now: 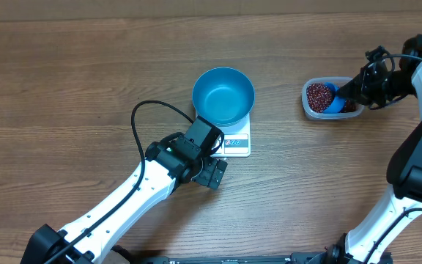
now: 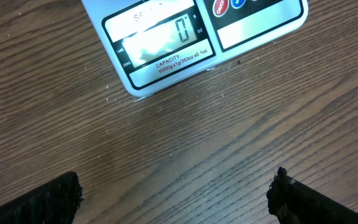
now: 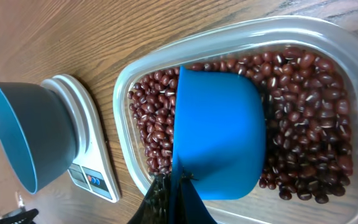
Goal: Scoop item into bowl and weigh 150g on scale
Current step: 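Dig the scoop into the red beans with the right gripper, then lift the filled blue scoop and carry it over the teal bowl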
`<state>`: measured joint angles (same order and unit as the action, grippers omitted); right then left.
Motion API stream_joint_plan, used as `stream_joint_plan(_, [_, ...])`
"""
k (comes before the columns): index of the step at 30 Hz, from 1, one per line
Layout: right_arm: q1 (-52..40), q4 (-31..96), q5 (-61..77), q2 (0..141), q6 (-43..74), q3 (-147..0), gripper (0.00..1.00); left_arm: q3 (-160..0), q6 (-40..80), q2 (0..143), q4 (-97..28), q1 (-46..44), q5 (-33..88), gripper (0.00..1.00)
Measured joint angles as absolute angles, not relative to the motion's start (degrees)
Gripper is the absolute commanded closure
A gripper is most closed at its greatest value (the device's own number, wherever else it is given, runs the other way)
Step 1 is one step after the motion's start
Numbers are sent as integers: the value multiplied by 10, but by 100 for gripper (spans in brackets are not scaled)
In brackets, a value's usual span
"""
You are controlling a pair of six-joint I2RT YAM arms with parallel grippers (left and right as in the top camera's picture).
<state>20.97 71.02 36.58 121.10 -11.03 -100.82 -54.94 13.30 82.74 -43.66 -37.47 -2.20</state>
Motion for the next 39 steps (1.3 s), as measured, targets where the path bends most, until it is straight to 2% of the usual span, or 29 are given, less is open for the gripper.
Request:
stream_joint_plan(17, [288, 717, 442, 1214, -131, -1008, 96, -549, 133, 827, -437, -375, -22, 0])
stream_joint_plan(39, [327, 761, 513, 1214, -187, -1008, 96, -549, 133, 827, -437, -375, -22, 0])
